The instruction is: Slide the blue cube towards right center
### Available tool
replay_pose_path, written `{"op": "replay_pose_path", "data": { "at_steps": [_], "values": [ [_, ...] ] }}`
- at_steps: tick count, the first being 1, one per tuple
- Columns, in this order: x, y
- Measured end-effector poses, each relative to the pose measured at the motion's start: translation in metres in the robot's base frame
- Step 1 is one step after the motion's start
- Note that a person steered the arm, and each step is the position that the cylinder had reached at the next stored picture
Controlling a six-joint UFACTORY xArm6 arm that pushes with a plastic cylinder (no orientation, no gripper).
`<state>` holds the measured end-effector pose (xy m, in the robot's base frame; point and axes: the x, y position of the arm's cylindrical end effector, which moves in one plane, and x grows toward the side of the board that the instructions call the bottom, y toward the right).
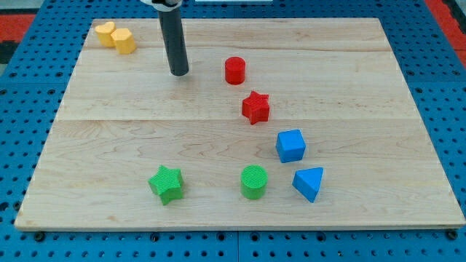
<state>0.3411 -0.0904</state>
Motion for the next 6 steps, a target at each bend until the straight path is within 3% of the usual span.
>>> {"op": "replay_pose_path", "data": {
  "at_steps": [3, 4, 5, 6],
  "values": [
    [0.038, 0.029],
    [0.123, 0.034],
    [0.166, 0.120],
    [0.169, 0.208]
  ]
}}
